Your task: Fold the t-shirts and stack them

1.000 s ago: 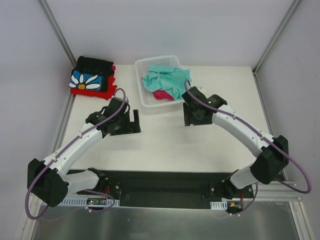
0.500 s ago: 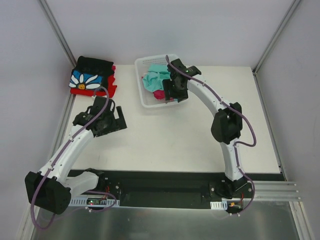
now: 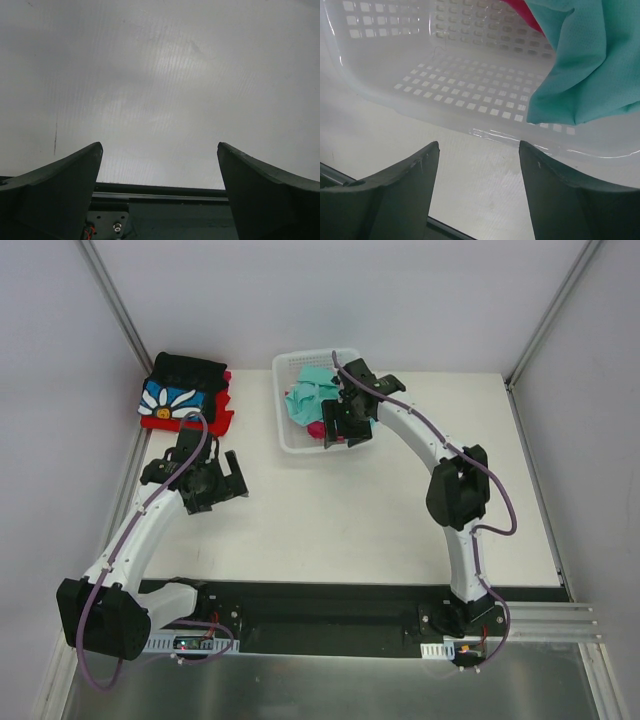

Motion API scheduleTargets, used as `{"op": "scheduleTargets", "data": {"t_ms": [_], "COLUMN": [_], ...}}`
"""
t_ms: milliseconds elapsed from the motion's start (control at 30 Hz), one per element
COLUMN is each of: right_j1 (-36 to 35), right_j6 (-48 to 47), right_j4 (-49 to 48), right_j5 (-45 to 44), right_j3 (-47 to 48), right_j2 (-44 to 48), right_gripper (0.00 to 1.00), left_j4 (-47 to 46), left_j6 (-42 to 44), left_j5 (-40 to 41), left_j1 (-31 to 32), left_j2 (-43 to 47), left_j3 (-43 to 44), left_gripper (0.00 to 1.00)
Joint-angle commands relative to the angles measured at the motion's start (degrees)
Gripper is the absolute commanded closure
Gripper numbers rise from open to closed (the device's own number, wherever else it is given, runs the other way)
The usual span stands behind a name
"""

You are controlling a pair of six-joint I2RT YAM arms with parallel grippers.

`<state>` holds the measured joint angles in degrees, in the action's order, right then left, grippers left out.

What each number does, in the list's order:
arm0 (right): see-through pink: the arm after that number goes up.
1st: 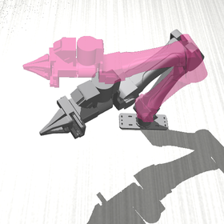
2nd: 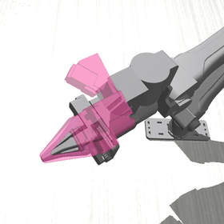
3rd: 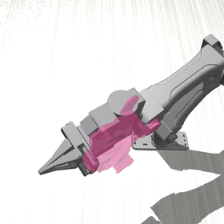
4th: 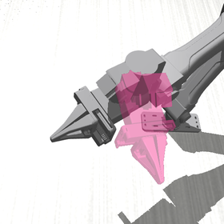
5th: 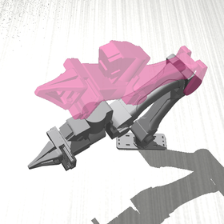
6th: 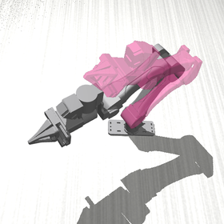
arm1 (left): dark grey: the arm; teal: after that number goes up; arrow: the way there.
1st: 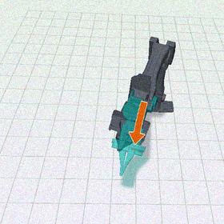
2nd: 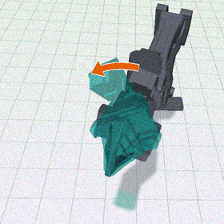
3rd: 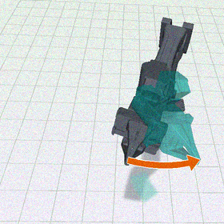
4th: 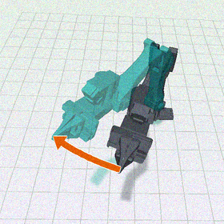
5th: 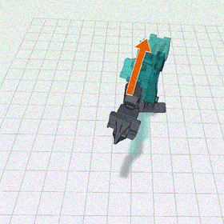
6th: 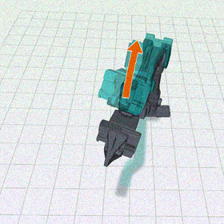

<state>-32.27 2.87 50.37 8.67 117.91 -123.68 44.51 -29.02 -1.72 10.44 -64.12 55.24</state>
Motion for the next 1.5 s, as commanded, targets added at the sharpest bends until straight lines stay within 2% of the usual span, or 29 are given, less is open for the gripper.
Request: {"op": "scheduleTargets", "data": {"t_ms": [0, 233, 400, 533, 667, 733, 967, 1233, 1467], "right_j1": [0.1, 1.5, 2.1, 3.1, 4.1, 4.1, 3.1, 3.4, 12.1], "right_j6": [-1.4, -2.1, -2.5, -3.8, -1.0, 0.0, -1.5, 0.9, 0.6], "right_j4": [1.5, 2.9, -0.9, -0.8, 0.6, 0.9, 0.3, 0.1, -0.4], "right_j5": [0.9, 1.2, 1.9, 3.6, 6.5, 8.6, 7.4, -5.7, -6.9], "right_j3": [-0.3, 6.8, 8.4, 12.8, 12.2, 9.8, -12.5, -30.4, -39.2], "right_j2": [-2.6, -5.1, -5.4, -10.3, -13.4, -12.4, 0.2, 20.3, 26.0], "right_gripper": [0.31, 0.31, 0.31, 0.31, 0.31, 0.31, 0.31, 0.29, 0.29], "left_j4": [1.5, 1.7, 2.2, 2.8, 3.2, 3.3, 2.4, 1.5, 1.1], "left_j6": [1.2, 2.7, 2.7, 2.9, 3.4, 3.3, 2.4, 2.0, 2.3], "left_j5": [-1.9, -1.7, -2.4, -2.5, -2.2, -2.1, -3.7, -4.5, -5.1], "left_j1": [0.0, 0.0, 0.0, 0.0, 0.0, 0.0, 0.0, 0.0, 0.0], "left_j2": [0.4, 1.4, 1.5, 2.0, 2.1, 1.7, -0.3, 0.7, 1.7], "left_j3": [1.4, 1.6, 2.1, 2.9, 3.3, 3.4, 3.0, 1.9, 0.8], "left_gripper": [0.01, 0.01, 0.01, 0.01, 0.01, 0.01, 0.01, 0.01, 0.01]}}
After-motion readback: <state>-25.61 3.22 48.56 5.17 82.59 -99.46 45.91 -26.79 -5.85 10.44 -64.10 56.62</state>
